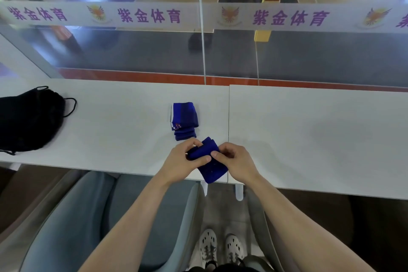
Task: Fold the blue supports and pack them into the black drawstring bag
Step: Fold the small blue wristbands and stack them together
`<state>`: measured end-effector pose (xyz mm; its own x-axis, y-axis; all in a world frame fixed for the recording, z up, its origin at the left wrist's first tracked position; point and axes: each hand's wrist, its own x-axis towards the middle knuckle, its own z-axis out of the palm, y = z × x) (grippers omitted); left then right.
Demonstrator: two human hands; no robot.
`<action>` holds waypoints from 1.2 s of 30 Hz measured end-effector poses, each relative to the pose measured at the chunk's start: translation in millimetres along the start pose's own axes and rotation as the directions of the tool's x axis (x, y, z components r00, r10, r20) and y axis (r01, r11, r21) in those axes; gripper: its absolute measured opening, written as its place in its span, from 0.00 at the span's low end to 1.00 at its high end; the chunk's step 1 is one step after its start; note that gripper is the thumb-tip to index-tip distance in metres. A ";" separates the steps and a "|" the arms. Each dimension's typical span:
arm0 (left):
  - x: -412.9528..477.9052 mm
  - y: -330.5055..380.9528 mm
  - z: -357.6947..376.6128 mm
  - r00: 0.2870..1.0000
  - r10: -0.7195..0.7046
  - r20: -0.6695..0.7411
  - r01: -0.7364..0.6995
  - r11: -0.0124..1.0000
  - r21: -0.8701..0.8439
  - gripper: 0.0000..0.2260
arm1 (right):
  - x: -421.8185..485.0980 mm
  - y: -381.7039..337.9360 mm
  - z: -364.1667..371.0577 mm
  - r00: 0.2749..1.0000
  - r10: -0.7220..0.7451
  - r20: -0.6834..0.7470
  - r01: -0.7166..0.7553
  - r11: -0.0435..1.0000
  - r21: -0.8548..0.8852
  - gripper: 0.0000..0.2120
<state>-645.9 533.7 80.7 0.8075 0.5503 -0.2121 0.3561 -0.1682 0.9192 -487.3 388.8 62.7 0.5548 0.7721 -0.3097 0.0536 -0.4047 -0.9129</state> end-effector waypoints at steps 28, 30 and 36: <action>-1.6 -14.6 -3.1 0.978 -0.125 -0.169 0.159 0.967 0.201 0.12 | -2.7 -8.4 3.1 0.975 0.218 0.052 -0.202 0.955 -0.217 0.13; -2.0 -13.3 -0.1 0.969 -0.099 -0.228 0.166 0.940 0.298 0.11 | -3.9 -13.2 5.0 0.965 0.258 0.042 -0.242 0.942 -0.231 0.15; -3.0 -15.3 8.5 0.974 -0.069 -0.217 0.160 0.887 0.433 0.13 | -7.1 -17.4 5.4 0.953 0.303 0.027 -0.294 0.939 -0.177 0.12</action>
<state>-649.7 527.7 64.4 0.6597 0.7250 -0.1982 0.6485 -0.4157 0.6377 -496.7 393.0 79.4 0.5224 0.6260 -0.5790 0.0337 -0.6937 -0.7195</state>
